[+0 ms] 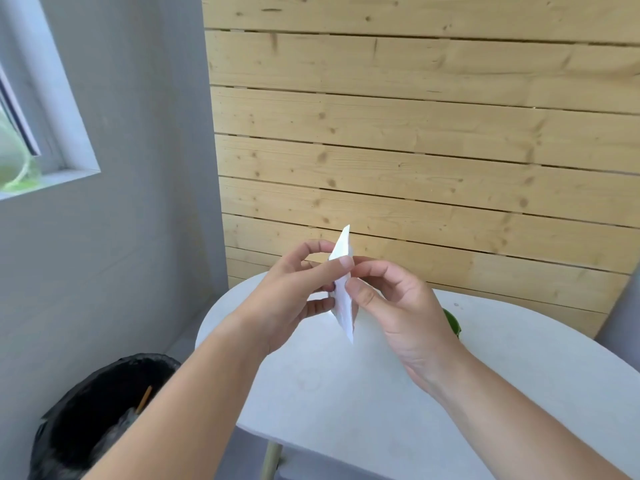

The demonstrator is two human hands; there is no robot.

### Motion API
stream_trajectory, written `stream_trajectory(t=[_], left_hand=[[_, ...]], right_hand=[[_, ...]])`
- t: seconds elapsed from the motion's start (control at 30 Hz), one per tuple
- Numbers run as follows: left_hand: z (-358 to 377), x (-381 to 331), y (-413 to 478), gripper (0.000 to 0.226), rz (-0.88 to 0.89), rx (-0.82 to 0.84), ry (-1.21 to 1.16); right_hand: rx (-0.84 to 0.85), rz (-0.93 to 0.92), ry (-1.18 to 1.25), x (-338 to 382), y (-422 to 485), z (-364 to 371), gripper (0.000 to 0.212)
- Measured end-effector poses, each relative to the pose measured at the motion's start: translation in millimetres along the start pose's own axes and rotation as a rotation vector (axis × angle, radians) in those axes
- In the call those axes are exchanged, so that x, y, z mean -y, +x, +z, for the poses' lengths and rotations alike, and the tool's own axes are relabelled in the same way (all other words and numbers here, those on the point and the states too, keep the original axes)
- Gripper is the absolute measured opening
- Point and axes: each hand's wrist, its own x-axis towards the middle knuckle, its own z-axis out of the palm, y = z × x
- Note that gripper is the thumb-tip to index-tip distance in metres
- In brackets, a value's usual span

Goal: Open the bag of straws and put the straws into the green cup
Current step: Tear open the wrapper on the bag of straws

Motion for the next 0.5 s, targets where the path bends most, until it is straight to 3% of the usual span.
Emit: stream_trajectory(t=[0.27, 0.4, 0.5], left_hand=[[-0.8, 2.7, 0.3, 0.038, 0.014, 0.024, 0.037], [1.8, 5.6, 1.2, 0.043, 0.023, 0.023, 0.048], [2.0, 7.3, 2.3, 0.044, 0.033, 0.026, 0.048]], right_hand=[[-0.024, 0.022, 0.018, -2.0, -0.5, -0.8, 0.024], [-0.057, 0.029, 0.027, -2.6, 0.3, -1.7, 0.010], [-0.061, 0.026, 0.025, -2.6, 0.2, -2.0, 0.013]])
